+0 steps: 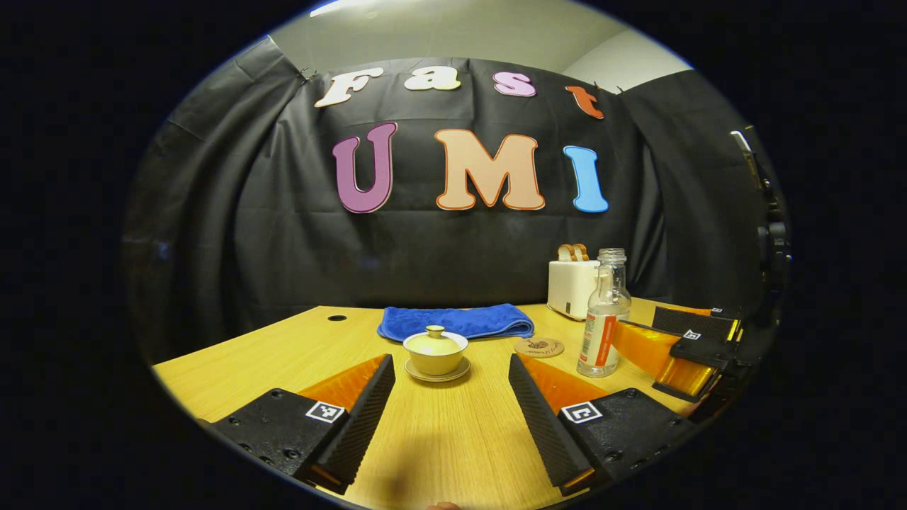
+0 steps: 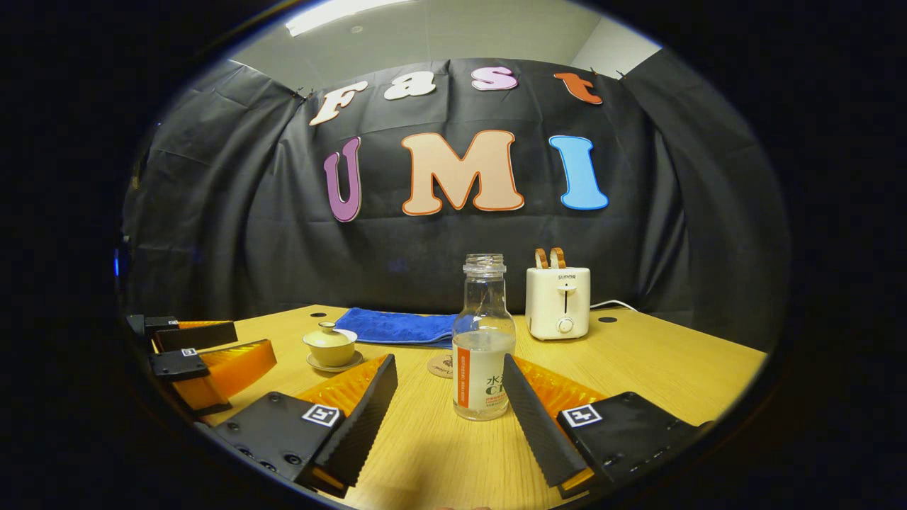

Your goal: Open the teacup lid with one hand, grasp the water bottle and pour water into the teacup with the other hand; after pouring, place the water bottle on the coaster and then close the teacup lid.

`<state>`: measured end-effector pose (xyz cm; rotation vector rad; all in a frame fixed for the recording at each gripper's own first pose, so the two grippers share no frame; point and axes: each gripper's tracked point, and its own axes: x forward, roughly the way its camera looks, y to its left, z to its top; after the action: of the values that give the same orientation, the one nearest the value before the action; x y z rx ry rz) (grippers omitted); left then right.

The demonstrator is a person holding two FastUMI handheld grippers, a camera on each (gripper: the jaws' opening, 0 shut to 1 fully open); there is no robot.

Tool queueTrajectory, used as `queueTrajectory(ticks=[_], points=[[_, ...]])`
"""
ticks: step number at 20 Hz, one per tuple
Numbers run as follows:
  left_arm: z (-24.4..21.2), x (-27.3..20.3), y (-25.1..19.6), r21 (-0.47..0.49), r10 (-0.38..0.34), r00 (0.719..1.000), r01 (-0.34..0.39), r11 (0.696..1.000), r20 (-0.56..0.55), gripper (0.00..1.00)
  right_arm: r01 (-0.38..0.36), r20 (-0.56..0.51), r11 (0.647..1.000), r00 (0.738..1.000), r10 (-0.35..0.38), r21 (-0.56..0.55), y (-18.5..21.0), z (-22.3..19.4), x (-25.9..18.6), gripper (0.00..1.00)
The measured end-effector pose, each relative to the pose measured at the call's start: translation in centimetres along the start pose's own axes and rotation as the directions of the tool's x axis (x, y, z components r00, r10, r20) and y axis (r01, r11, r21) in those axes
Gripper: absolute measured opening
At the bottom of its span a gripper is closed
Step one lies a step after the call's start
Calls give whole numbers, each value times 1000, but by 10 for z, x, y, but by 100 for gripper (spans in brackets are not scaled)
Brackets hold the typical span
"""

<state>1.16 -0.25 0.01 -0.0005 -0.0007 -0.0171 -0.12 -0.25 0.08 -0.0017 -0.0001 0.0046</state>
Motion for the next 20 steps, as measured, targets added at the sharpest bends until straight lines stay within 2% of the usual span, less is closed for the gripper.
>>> queueTrajectory(ticks=[5, 12, 20], points=[[-2, 33, -2, 0, -25, 1000, 25, 1000, -3, 94, -9, -1, 1000, 1000, 9, 0, -8, 1, 0, 94], [-4, 104, 14, 1, -33, 999, 33, 999, -12, 95, 69, 3, 998, 998, -69, -3, -63, 3, 5, 95], [-29, 149, 32, 46, 5, 988, 2, 999, -157, 95, 76, 4, 997, 997, -76, -4, -72, 2, 7, 96]])
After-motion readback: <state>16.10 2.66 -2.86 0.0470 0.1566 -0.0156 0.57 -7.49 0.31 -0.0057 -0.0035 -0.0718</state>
